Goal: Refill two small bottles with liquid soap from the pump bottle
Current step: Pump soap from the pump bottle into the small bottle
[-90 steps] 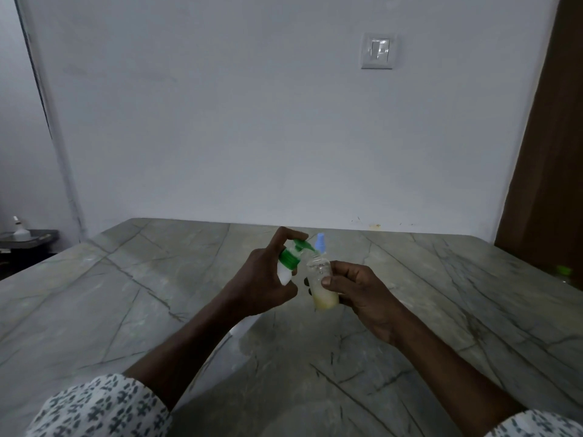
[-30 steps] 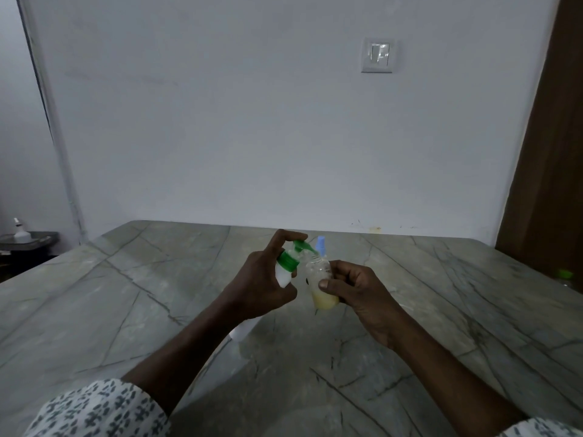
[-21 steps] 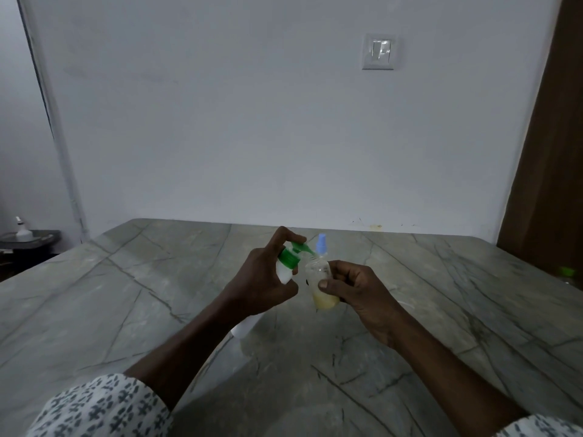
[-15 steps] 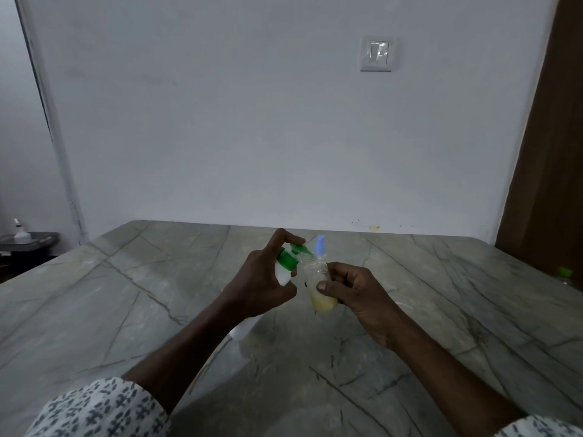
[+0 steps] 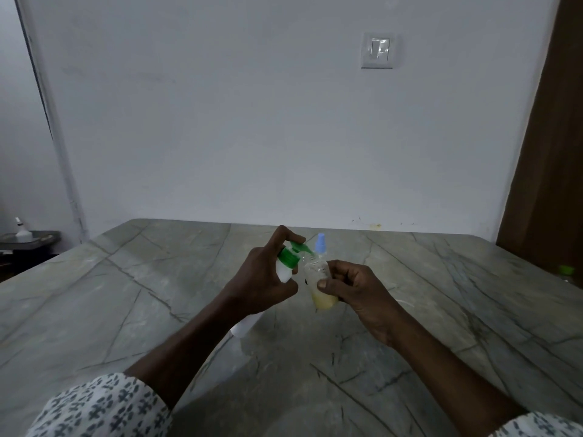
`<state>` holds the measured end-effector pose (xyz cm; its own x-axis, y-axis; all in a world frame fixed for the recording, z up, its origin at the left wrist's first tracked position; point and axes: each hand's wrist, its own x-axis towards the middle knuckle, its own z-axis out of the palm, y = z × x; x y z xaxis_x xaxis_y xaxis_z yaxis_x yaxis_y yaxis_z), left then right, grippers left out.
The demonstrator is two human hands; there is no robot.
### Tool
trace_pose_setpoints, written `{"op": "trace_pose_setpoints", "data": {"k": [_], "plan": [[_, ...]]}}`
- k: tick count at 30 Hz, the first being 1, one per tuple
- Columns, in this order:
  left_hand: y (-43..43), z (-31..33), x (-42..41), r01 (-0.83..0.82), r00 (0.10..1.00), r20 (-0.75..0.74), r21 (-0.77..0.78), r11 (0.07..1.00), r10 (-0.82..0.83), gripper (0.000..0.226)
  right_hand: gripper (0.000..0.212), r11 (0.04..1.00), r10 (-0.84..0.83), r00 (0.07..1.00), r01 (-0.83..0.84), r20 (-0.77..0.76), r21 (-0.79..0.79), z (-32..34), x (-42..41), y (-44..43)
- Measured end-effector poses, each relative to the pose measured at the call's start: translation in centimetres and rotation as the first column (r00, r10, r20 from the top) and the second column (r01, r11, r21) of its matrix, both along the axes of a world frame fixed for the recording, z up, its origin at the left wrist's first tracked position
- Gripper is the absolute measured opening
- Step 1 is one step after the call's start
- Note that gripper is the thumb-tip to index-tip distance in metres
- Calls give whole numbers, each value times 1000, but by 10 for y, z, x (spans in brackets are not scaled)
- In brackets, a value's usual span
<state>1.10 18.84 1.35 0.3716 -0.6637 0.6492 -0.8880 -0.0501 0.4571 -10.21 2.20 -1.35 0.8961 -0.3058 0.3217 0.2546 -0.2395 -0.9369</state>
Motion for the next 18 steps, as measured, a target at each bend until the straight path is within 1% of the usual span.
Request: {"op": "trace_pose_setpoints", "data": {"k": [3,9,15,18], "plan": [[1,0,-1,2,1000,-5,-7,1000,-2,67,25,1000,-2,1000,2,2,-4,1,0,1],[1,-1,-2,23,1000,13,-2,1000,-23,76,26,1000,-4,1000,4,26,17,2,-2,0],[0,-1,-2,13,1000,7,-4,1000,-13,74,23,1000,-12,999,11,34,9,2,-2,0],[-1,0,-1,-1,1000,5,-2,1000,1,69,24,1000,4,1000,-4,27,-2,1,-2,0]]}}
